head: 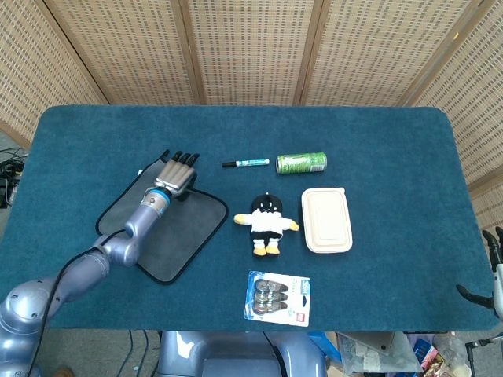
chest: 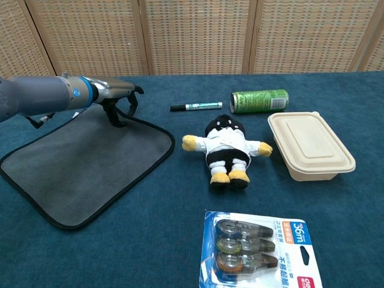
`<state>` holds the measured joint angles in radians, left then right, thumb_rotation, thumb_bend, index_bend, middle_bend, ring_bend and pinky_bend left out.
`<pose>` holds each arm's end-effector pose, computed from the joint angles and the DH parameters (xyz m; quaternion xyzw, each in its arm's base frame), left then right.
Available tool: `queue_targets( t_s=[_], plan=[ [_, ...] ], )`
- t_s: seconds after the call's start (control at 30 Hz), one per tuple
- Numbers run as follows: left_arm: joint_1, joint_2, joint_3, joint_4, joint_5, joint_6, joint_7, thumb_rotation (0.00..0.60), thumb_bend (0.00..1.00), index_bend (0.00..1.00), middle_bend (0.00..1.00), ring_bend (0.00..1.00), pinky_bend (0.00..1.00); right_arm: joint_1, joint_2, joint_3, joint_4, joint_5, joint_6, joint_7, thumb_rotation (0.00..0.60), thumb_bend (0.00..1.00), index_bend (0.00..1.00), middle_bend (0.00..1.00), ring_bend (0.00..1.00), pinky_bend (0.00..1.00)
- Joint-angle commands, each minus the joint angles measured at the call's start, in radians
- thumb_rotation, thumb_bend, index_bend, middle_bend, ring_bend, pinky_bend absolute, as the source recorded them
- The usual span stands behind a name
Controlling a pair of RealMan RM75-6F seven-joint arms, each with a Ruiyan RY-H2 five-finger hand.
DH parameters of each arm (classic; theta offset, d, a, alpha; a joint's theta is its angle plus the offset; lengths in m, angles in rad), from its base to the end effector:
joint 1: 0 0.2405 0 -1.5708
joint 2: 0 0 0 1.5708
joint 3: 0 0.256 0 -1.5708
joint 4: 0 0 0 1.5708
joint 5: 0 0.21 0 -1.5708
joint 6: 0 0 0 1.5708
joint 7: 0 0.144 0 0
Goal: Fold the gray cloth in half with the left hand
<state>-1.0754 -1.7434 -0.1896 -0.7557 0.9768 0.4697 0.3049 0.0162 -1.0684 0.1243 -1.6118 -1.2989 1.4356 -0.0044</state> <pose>-0.1506 0.4717 -0.0389 -0.7985 -0.3237 -0.2110 0.4615 -0.3490 -0.1707 0.1919 0.5165 -0.4266 0.3311 0.6646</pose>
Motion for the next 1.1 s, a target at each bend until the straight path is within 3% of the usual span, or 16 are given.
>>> queue_targets(
  t_s=[0.03,0.33,0.6,0.8,1.1],
  plan=[
    [0.042,0.051,0.01,-0.076,0.007,0.043,-0.012,0.6,0.76,0.71,0.0,0.0,0.0,-0.001,0.002,-0.001,-0.003,-0.004,0.003,0.001,0.6,0.0,0.0,0.0,0.0,0.0],
    [0.135,0.194,0.064,-0.333,0.01,0.147,0.025,0.6,0.76,0.71,0.0,0.0,0.0,-0.005,0.008,-0.005,-0.013,-0.018,0.012,0.009,0.6,0.0,0.0,0.0,0.0,0.0],
    [0.166,0.3,0.114,-0.548,-0.142,0.227,0.178,0.6,0.76,0.71,0.0,0.0,0.0,-0.007,0.013,-0.009,-0.02,-0.034,0.02,0.02,0.6,0.0,0.0,0.0,0.0,0.0],
    [0.179,0.337,0.166,-0.643,-0.232,0.301,0.276,0.6,0.76,0.71,0.0,0.0,0.0,-0.01,0.018,-0.011,-0.022,-0.04,0.024,0.031,0.6,0.0,0.0,0.0,0.0,0.0],
    [0.233,0.377,0.236,-0.77,-0.237,0.425,0.347,0.6,0.76,0.71,0.0,0.0,0.0,-0.013,0.025,-0.011,-0.027,-0.043,0.027,0.043,0.6,0.0,0.0,0.0,0.0,0.0]
  ],
)
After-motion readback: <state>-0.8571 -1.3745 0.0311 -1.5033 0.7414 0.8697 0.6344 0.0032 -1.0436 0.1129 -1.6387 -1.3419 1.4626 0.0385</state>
